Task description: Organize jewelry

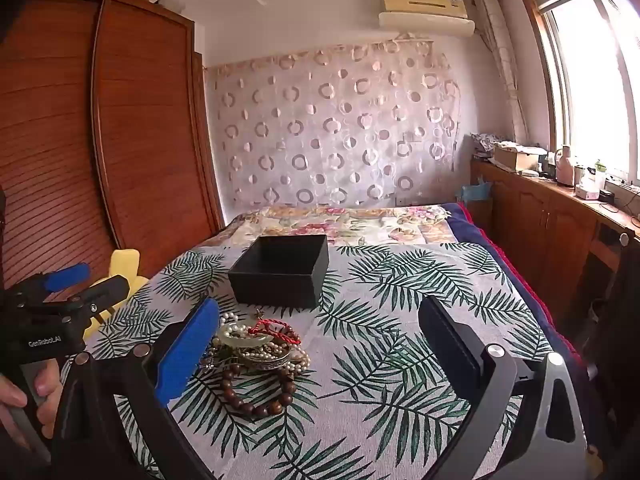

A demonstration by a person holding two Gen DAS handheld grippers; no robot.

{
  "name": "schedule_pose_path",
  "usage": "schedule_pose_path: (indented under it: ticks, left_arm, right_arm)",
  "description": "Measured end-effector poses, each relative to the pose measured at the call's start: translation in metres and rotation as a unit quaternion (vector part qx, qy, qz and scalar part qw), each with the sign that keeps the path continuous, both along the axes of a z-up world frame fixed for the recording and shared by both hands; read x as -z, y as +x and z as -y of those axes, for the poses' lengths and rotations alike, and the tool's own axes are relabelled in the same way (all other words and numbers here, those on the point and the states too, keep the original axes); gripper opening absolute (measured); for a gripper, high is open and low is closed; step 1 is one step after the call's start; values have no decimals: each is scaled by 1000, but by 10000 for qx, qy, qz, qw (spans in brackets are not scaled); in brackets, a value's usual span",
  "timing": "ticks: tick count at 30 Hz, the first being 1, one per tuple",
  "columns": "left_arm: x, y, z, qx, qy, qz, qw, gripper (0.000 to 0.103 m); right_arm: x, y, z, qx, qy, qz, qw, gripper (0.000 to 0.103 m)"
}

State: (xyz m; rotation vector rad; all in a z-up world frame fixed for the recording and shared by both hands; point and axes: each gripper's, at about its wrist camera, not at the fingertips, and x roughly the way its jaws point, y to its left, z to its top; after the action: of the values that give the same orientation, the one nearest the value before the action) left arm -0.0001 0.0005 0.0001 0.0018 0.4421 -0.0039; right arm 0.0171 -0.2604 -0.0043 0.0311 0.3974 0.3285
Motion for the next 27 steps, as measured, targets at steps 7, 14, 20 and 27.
schedule_pose_path:
  ticks: [7, 14, 20, 27]
  left_arm:
    - [0, 0, 0, 3, -28, -13, 10000, 97]
    - [0, 0, 0, 4, -48, -12, 10000, 97]
    - [0, 0, -1, -16, -39, -3, 10000, 97]
    - [0, 0, 0, -6, -40, 0, 10000, 97]
  right_arm:
    - [-1, -1, 0, -12, 17, 19, 10000, 101]
    - [0, -1, 0, -9, 33, 16, 10000, 101]
    - [0, -1, 1, 16, 52, 26, 10000, 101]
    - [2, 0, -1, 4, 56, 16, 10000, 101]
